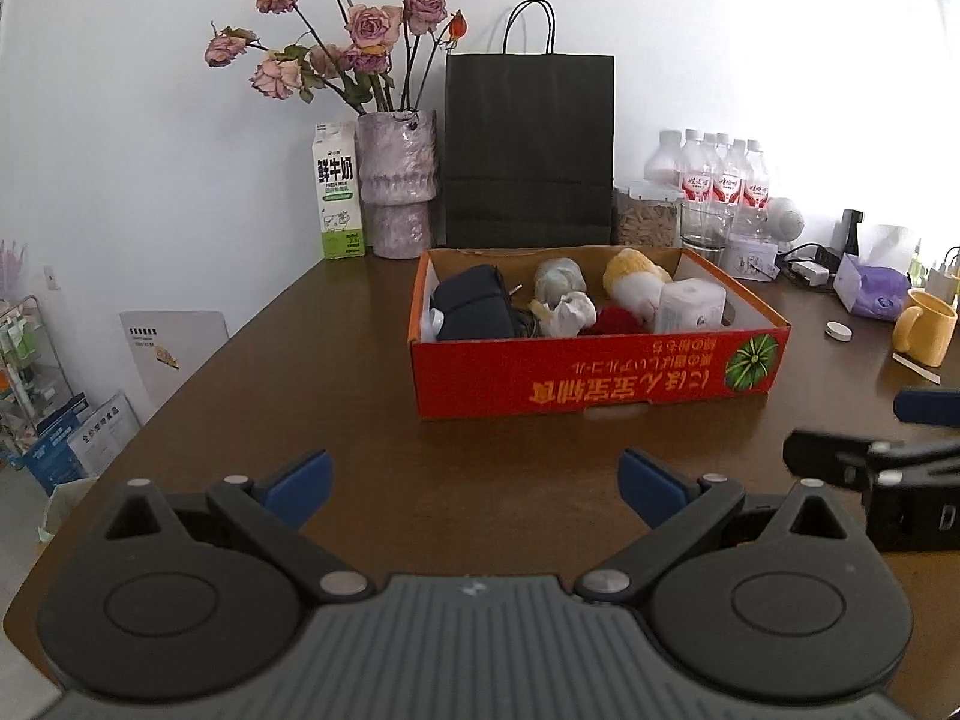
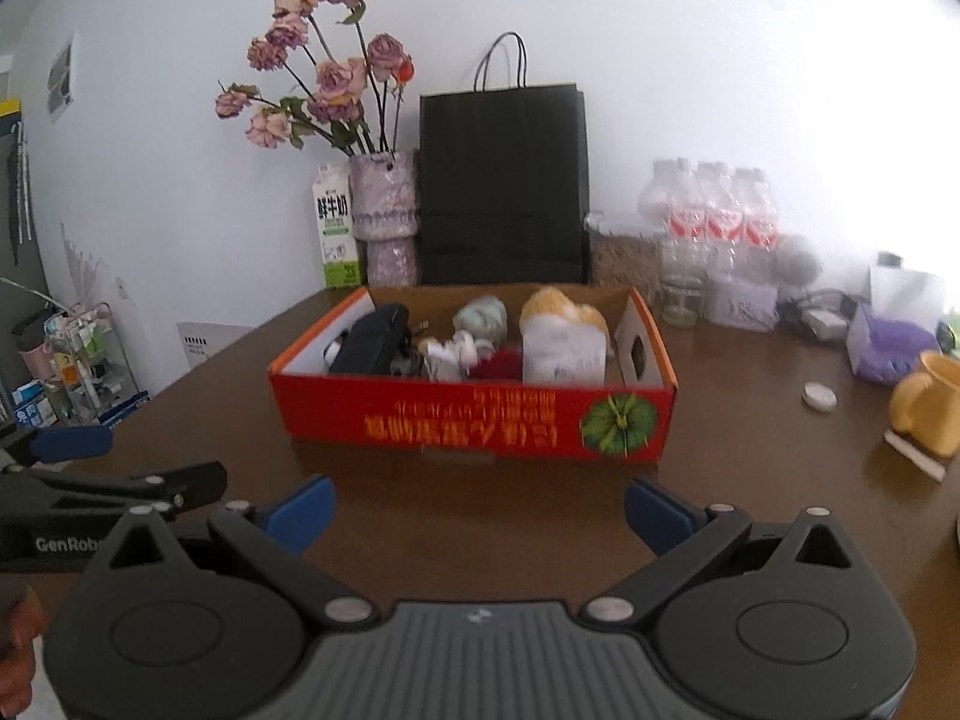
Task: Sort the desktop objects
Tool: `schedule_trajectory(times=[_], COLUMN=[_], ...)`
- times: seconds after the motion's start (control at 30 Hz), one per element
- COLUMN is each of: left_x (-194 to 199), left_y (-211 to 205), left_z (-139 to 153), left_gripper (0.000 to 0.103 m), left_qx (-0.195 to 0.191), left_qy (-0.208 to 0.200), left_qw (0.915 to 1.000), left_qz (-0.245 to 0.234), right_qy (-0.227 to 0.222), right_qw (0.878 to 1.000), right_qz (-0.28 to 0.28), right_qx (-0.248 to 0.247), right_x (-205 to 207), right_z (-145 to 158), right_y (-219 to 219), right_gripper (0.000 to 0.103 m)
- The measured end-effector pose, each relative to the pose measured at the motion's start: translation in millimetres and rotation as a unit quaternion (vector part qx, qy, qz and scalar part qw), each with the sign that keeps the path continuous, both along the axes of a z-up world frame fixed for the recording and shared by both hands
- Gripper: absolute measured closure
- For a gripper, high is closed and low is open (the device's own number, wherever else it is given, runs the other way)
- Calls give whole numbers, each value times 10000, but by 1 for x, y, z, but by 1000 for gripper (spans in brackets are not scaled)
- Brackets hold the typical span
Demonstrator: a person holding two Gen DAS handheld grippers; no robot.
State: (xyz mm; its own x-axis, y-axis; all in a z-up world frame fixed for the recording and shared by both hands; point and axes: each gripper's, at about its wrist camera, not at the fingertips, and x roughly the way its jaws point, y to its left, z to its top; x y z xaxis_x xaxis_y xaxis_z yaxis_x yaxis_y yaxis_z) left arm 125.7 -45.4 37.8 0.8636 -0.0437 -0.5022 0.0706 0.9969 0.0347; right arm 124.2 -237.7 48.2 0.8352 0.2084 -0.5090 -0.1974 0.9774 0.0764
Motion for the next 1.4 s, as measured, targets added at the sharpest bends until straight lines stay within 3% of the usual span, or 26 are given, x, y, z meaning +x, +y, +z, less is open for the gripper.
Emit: schedule_trajectory(times=[0.47, 1.4], left_x=[-29, -35], left_y=[1, 4], left_z=[-11, -8], left_gripper=[0, 0], left_qx=[155, 164], left_qy=[66, 21], left_qw=[9998, 9999], left_qz=[-43, -36], right_qy=[174, 156], right_qw=[9996, 9996], right_qz=[-114, -121], right_qx=[-165, -183], right_x=[-29, -37], right_z=[-9, -9], right_y=[15, 17], right_gripper=[0, 0])
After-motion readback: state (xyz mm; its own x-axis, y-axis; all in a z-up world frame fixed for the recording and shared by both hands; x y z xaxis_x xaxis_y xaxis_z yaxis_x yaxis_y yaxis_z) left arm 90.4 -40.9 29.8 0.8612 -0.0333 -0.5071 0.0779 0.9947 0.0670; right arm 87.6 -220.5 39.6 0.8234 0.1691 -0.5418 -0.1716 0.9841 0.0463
